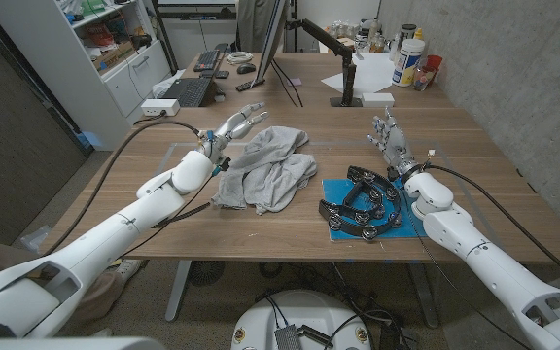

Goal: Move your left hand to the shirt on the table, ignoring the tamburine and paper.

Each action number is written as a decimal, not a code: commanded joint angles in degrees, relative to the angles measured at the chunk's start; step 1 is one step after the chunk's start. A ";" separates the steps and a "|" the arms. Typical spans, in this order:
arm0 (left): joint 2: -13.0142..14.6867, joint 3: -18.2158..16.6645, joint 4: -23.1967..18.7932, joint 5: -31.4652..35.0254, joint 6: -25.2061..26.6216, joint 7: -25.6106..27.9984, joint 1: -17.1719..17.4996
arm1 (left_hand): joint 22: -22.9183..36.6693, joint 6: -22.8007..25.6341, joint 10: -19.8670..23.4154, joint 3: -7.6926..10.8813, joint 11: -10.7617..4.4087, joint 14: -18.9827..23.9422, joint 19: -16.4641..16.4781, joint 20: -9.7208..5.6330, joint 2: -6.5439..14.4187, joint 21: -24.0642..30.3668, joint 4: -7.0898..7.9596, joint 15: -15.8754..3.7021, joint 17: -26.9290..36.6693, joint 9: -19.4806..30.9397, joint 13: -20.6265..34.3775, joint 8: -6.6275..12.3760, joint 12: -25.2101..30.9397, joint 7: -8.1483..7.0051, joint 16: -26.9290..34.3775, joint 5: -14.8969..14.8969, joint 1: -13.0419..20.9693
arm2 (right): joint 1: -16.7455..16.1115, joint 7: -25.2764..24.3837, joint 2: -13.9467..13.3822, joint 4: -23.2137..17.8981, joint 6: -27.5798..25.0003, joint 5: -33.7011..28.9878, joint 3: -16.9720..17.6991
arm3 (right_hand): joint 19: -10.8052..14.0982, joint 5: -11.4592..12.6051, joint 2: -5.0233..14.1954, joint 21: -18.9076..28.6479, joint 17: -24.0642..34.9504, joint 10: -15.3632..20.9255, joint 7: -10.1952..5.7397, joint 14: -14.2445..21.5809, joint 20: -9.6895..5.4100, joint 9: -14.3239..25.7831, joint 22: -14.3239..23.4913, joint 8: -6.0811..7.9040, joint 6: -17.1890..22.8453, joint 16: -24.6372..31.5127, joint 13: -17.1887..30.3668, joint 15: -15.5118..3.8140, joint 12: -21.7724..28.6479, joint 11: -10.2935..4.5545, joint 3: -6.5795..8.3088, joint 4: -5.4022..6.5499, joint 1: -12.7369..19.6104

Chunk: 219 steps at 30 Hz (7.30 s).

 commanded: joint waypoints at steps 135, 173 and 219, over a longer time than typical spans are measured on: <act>-2.80 12.99 2.82 26.56 11.69 4.79 -6.85 | 0.21 3.80 2.08 0.21 -0.51 0.66 3.99 -0.87 1.90 -4.03 -2.86 -0.96 0.01 0.18 -0.74 -0.04 0.86 0.28 0.17 -0.30 2.21 | -1.62 -0.47 -1.69 -1.28 -0.97 1.16 1.51 | 1.30 0.05 1.03 -4.00 -0.22 -0.54 0.36 -1.37 0.02 0.22 0.24 0.17 0.76 -0.19 -0.01 -0.53 -0.02 -0.27 -0.79 -0.12 -0.62; -3.35 13.98 6.42 27.24 9.96 7.65 -7.00 | 0.25 -0.04 1.74 0.26 -0.66 0.29 5.01 -1.65 2.20 -5.47 -4.14 -1.05 0.00 0.17 -0.76 -0.72 0.63 -0.49 0.15 -0.42 3.29 | -0.69 -0.14 -1.95 -1.46 -1.72 0.34 0.79 | 1.53 0.03 1.17 -4.84 -0.22 -0.43 0.56 -1.36 -0.16 0.22 0.26 0.36 1.79 -0.11 -0.02 0.02 0.04 0.60 -1.10 -0.10 -0.77; -4.81 16.53 9.07 28.41 10.87 6.95 -8.45 | 0.29 0.94 2.27 0.08 -0.59 0.67 6.05 -2.06 2.41 -6.67 -4.91 -1.18 0.03 0.17 -0.74 -0.21 0.79 -0.13 0.12 -0.49 3.77 | -0.14 1.09 -2.35 -0.58 -2.34 1.15 0.99 | 1.88 0.07 1.62 -5.53 -0.29 -0.36 0.76 -1.35 -0.16 0.22 0.28 0.20 1.81 -0.11 -0.02 0.09 0.06 0.72 -1.24 -0.17 -0.64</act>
